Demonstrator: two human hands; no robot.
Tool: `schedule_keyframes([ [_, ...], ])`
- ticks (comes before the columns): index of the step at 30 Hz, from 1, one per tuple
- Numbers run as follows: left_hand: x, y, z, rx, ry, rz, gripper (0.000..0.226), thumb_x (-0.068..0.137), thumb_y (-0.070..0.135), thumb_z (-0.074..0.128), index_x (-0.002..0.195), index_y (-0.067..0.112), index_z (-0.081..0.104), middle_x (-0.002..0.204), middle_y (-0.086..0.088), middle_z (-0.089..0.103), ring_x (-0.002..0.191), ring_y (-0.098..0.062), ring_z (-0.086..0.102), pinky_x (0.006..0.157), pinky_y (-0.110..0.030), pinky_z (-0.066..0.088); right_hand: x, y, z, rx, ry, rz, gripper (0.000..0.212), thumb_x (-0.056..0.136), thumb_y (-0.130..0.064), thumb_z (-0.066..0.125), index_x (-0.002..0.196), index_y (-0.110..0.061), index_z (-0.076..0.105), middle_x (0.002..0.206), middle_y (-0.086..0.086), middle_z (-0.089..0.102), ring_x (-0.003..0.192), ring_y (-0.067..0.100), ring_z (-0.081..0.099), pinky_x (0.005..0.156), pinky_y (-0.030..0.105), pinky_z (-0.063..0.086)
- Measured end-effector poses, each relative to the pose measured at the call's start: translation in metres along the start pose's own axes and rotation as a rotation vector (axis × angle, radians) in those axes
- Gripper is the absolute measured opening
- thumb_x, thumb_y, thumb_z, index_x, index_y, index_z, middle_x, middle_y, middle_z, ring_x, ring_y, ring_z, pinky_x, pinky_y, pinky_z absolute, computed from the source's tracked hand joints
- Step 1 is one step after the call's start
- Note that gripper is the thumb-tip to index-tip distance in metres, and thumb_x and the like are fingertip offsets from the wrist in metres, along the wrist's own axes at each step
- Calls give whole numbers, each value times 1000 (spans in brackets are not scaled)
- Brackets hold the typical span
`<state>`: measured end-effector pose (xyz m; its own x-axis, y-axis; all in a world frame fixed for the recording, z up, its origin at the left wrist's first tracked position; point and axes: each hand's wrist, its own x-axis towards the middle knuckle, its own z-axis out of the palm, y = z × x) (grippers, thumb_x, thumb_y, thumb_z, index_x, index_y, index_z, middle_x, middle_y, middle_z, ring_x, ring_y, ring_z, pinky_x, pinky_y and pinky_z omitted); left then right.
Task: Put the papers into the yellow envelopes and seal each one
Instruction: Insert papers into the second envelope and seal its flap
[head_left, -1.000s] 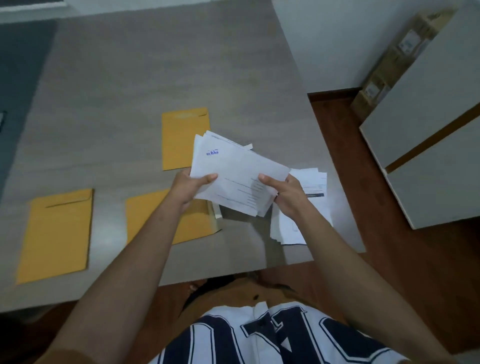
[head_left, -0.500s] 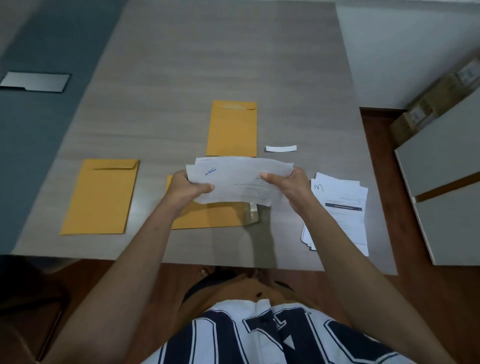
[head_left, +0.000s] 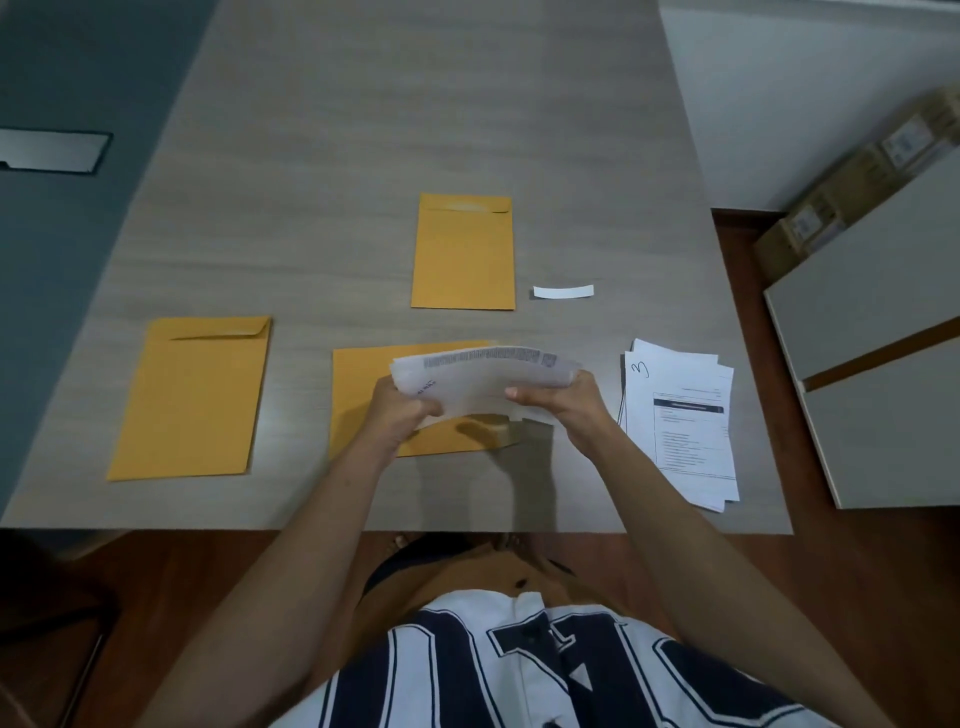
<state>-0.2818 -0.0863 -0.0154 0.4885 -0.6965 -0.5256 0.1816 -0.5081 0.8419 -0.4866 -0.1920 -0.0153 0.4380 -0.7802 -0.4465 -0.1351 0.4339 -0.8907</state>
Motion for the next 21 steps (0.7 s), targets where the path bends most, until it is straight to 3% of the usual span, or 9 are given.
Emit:
schedule_keyframes([
  [5, 6, 1, -2, 35, 70, 13, 33, 73, -16, 65, 93, 9, 65, 87, -4, 67, 78, -23, 61, 66, -26, 50, 3, 2, 0, -24, 58, 9, 45, 62, -3, 88, 104, 0, 71, 102, 13, 74, 97, 28, 71, 87, 37, 57],
  [9, 8, 3, -6, 77, -1, 22, 34, 72, -16, 68, 94, 10, 64, 84, 4, 66, 75, -14, 62, 63, -25, 50, 3, 4, 0, -58, 70, 15, 49, 61, -6, 90, 106, 1, 71, 102, 13, 74, 97, 27, 71, 87, 38, 57],
  [13, 8, -2, -2, 65, 16, 14, 34, 71, -18, 68, 82, 15, 66, 82, 3, 66, 75, -16, 63, 62, -24, 49, 2, 7, 2, -59, 89, 35, 49, 60, -8, 91, 104, -1, 71, 101, 12, 75, 97, 28, 71, 85, 36, 58],
  [18, 10, 3, 3, 82, 37, 17, 28, 77, -8, 66, 99, 10, 65, 91, -3, 68, 78, -18, 64, 61, -25, 50, 1, -1, 4, -127, 129, 28, 36, 68, -15, 88, 100, -10, 72, 97, 6, 75, 92, 21, 72, 80, 32, 59],
  [21, 15, 10, 9, 116, 25, 70, 29, 80, -1, 66, 104, 15, 63, 94, 4, 67, 83, -15, 64, 64, -24, 51, 1, -10, 2, -202, 194, 25, 40, 70, -22, 87, 104, -10, 70, 97, 2, 74, 88, 16, 71, 73, 26, 57],
])
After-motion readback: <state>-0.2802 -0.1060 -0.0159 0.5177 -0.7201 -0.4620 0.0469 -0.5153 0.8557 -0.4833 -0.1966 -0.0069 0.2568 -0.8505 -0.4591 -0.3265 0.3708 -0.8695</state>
